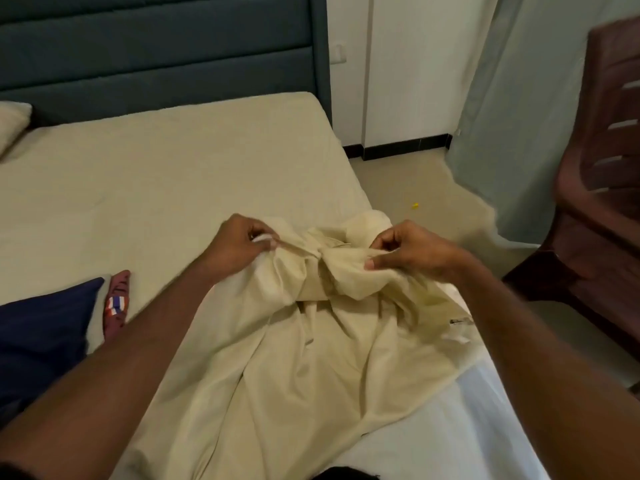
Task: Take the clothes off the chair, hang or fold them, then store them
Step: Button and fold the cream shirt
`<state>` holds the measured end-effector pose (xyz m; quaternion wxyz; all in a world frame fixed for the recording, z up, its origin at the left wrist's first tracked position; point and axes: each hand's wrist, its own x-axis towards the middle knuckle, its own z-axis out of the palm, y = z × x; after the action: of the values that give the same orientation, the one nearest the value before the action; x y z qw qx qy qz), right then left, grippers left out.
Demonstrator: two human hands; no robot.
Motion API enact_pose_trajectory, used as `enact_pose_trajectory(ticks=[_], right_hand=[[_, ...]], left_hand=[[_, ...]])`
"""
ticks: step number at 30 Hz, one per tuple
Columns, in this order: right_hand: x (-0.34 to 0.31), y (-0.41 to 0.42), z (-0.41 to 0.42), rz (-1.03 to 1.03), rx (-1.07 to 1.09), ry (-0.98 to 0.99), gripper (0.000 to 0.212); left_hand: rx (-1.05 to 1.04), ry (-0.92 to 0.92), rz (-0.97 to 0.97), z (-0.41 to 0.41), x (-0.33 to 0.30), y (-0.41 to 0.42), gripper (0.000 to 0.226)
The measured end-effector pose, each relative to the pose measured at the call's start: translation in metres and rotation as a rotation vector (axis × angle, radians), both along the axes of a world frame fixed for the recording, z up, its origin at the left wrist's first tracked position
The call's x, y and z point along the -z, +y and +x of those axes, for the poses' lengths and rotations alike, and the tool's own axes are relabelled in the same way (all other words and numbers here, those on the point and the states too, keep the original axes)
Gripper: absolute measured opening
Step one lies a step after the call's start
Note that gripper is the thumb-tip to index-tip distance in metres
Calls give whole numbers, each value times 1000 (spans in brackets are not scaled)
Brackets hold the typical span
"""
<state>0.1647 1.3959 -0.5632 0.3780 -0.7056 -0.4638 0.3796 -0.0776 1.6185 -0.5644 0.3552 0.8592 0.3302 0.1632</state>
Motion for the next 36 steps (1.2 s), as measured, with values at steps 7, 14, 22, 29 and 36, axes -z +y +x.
enact_pose_trajectory(ticks=[7, 14, 22, 29, 36], right_hand=[[-87, 43, -16, 870, 597, -450, 11], [57, 5, -114, 280, 603, -596, 14], [79, -32, -131, -3, 568, -97, 9], [85, -41, -135, 29, 566, 19, 8], [86, -39, -137, 122, 496, 122, 14]], left_hand=[[-340, -773, 717, 41, -96, -20, 13], [-206, -490, 513, 3, 57, -115, 21], [-371, -485, -123, -11, 106, -197, 15], [-504, -508, -282, -4, 101, -200, 22], [-485, -533, -264, -2, 96, -202, 20]])
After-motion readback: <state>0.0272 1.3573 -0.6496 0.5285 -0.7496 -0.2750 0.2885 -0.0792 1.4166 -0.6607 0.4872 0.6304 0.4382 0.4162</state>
